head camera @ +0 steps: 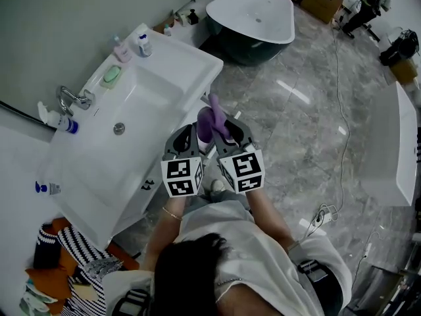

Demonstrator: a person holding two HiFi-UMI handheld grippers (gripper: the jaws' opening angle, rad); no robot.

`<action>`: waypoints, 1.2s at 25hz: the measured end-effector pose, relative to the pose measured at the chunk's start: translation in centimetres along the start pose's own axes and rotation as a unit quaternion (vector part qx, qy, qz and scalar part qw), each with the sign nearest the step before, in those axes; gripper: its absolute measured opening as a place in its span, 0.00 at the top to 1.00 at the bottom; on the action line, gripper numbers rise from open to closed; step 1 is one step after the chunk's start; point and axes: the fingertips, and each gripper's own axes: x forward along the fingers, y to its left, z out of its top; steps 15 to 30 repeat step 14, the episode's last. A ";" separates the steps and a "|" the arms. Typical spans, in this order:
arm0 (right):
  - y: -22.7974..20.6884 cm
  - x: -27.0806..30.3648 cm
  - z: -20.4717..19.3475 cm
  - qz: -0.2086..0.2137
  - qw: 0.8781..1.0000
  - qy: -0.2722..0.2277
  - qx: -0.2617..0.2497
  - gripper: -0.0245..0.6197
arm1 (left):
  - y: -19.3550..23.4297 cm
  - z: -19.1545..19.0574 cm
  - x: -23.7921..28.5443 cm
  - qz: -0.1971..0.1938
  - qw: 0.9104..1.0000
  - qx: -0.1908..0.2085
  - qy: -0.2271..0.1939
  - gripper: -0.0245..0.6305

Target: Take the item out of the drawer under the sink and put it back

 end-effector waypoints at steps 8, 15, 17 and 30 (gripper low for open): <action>0.2 -0.4 0.2 0.000 1.000 -0.003 0.000 0.82 | 0.0 -0.6 -0.3 0.004 1.000 0.001 0.005 0.96; 0.6 -0.3 0.2 0.004 1.000 -0.004 0.003 0.82 | 0.3 -0.6 -0.4 0.006 1.000 0.002 0.001 0.96; 0.6 -0.3 0.2 0.004 1.000 -0.004 0.003 0.82 | 0.3 -0.6 -0.4 0.006 1.000 0.002 0.001 0.96; 0.6 -0.3 0.2 0.004 1.000 -0.004 0.003 0.82 | 0.3 -0.6 -0.4 0.006 1.000 0.002 0.001 0.96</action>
